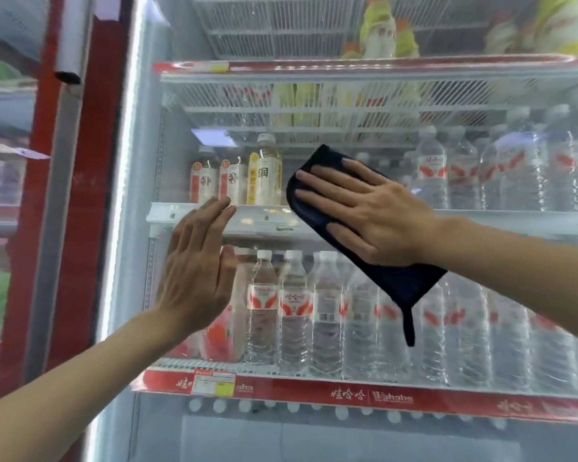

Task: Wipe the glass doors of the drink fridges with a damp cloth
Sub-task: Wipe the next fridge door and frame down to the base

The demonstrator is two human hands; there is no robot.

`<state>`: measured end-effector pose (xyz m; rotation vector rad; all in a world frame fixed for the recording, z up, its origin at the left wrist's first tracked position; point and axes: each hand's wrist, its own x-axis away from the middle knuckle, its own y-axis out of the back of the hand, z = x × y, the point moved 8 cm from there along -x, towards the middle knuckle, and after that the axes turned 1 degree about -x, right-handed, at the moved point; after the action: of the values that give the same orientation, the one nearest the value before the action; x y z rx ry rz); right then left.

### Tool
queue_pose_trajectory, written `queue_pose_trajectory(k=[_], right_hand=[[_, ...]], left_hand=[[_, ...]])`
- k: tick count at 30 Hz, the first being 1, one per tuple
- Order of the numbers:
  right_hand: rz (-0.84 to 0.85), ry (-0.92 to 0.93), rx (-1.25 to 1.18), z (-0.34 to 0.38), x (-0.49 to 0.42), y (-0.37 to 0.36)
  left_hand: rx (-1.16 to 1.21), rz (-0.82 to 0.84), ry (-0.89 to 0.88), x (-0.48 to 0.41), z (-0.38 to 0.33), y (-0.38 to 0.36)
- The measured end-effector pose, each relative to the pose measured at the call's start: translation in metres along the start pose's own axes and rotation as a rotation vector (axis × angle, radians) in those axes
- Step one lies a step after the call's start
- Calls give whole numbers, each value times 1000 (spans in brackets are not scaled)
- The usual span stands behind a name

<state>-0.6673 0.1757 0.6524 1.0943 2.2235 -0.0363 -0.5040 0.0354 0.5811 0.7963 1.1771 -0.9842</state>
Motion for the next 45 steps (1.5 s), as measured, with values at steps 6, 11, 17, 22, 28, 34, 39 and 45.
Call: queue_pose_trajectory(k=[6, 11, 17, 22, 28, 34, 39, 45], right_hand=[[-122, -322, -87, 70, -3, -10], [22, 123, -78, 139, 8, -25], [-63, -71, -18, 57, -62, 2], [-201, -441, -74, 99, -75, -4], [-39, 8, -88, 185, -59, -19], [-75, -16, -16, 112, -139, 6], [-153, -265, -122, 188, -136, -9], [-32, 246, -105, 247, -120, -21]], left_hand=[[-2, 1, -33, 7, 6, -5], [34, -16, -23, 10, 16, 7], [-24, -10, -4, 20, 47, 14], [-9, -12, 1, 21, 48, 12], [-10, -75, 146, 34, 80, 37], [-73, -30, 130, 48, 109, 43], [-70, -63, 127, 57, 121, 54], [-112, -38, 162, 78, 153, 69]])
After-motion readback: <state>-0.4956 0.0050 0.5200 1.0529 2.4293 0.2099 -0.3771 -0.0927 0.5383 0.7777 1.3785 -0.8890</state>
